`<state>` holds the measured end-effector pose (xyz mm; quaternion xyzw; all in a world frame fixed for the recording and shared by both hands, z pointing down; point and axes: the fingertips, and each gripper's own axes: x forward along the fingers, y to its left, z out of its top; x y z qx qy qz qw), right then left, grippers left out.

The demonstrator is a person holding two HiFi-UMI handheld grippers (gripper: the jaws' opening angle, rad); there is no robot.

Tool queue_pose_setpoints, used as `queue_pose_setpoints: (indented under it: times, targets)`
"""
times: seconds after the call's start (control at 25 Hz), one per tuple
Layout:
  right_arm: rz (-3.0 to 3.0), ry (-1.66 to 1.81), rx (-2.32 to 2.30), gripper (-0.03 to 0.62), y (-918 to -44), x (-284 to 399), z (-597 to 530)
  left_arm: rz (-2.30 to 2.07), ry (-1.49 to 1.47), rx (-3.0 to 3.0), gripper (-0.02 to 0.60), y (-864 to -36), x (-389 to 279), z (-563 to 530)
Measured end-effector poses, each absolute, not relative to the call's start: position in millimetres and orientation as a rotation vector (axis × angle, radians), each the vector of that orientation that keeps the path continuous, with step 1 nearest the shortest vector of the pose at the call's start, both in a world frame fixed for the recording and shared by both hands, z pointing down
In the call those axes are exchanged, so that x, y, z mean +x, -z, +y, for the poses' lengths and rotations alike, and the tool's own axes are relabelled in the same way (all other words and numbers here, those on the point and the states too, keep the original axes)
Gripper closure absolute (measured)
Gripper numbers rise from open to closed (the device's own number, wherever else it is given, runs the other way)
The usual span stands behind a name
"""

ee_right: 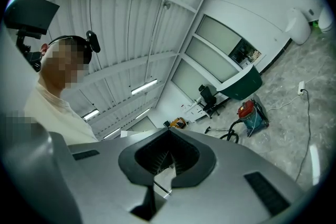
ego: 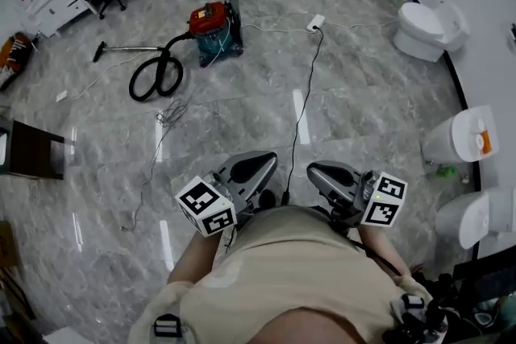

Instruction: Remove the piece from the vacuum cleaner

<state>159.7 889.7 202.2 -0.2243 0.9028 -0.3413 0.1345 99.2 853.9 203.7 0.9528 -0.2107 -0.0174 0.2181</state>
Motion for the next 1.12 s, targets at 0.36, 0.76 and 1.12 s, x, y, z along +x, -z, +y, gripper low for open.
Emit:
queue_pose_setpoints:
  times: [0.36, 0.76, 1.12]
  targets:
    - [2.683, 1.016, -0.564, 0.592, -200, 120, 852, -0.681, 0.089, 2.618, 0.578, -206, 53, 822]
    - [2.653, 1.064, -0.441, 0.592, -203, 156, 794, -0.746, 0.045, 2.605, 0.578, -206, 96, 780]
    - [2.639, 1.059, -0.328, 0.592, -199, 241, 729, -0.895, 0.011, 2.574, 0.578, -204, 182, 718]
